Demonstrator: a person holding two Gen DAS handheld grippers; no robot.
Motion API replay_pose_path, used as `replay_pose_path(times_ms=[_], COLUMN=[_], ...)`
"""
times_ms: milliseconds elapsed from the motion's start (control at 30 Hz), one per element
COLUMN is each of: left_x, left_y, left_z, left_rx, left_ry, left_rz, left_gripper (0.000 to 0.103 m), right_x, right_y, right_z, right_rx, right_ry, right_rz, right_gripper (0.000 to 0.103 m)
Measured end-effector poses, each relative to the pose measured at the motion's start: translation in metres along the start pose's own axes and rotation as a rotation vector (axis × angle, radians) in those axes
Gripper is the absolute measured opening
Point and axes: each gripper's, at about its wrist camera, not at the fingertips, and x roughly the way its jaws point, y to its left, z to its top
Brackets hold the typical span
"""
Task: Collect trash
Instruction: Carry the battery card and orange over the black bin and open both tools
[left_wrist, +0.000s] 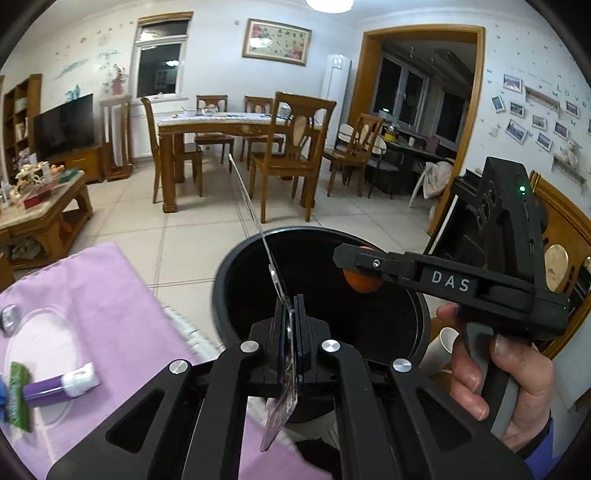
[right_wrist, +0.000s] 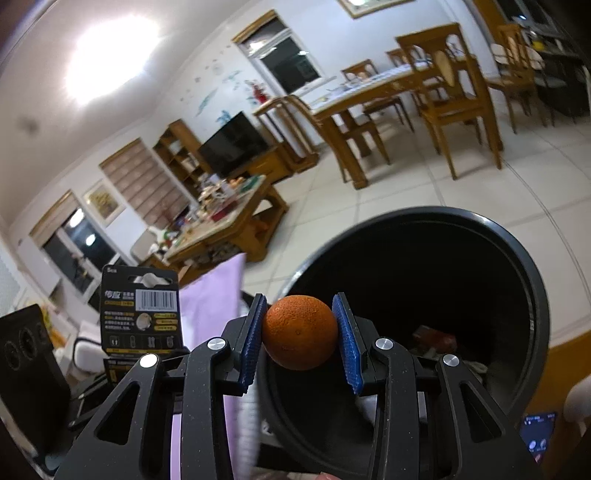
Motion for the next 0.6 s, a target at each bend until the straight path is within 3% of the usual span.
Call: replay_pose_path(times_ms=[200,600], left_x=[0.031,0.053], left_y=[-0.011,-0.014], left_z=[0.002,-0.003], left_rx=[0.02,0.045], left_ry=[0.043,0.087], left_rz=[-0.02,-0.037], left_gripper=[0.005,0.005], right_x=[0.0,0.021], right_y=[-0.036,-0.059], right_z=[-0.006,-0.01], right_rx=[0.05,0.1], right_ry=[-0.004,0.02], right_rz=[-0.046,-0.066], right_gripper=[0.038,0.038])
